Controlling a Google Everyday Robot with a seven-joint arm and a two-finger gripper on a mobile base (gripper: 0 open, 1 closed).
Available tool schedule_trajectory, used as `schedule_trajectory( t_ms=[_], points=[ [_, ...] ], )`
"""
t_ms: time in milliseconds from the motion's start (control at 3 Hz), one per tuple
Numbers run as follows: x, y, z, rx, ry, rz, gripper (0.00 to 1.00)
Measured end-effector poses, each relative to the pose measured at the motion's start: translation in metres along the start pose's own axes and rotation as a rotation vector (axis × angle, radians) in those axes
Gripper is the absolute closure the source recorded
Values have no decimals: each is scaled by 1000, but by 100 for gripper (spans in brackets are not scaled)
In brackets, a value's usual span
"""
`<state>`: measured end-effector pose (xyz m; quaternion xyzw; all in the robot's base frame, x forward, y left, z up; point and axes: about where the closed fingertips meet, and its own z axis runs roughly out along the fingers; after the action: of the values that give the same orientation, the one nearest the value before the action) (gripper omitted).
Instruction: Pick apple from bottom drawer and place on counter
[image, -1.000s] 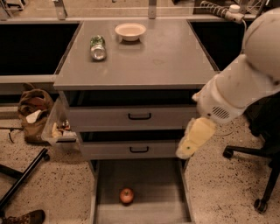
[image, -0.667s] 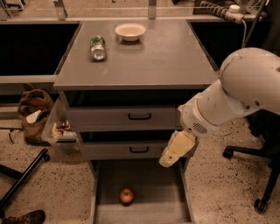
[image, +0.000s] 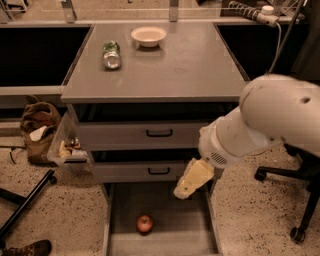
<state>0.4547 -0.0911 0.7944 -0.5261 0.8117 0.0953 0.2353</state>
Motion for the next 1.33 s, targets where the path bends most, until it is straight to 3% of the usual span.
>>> schedule_trajectory(
  t_ms=[667, 1000, 1333],
  points=[
    [3, 93, 136, -49, 30, 38, 0],
    [-11, 110, 190, -54, -12, 20, 0],
    [-28, 107, 225, -45, -56, 21, 0]
  ],
)
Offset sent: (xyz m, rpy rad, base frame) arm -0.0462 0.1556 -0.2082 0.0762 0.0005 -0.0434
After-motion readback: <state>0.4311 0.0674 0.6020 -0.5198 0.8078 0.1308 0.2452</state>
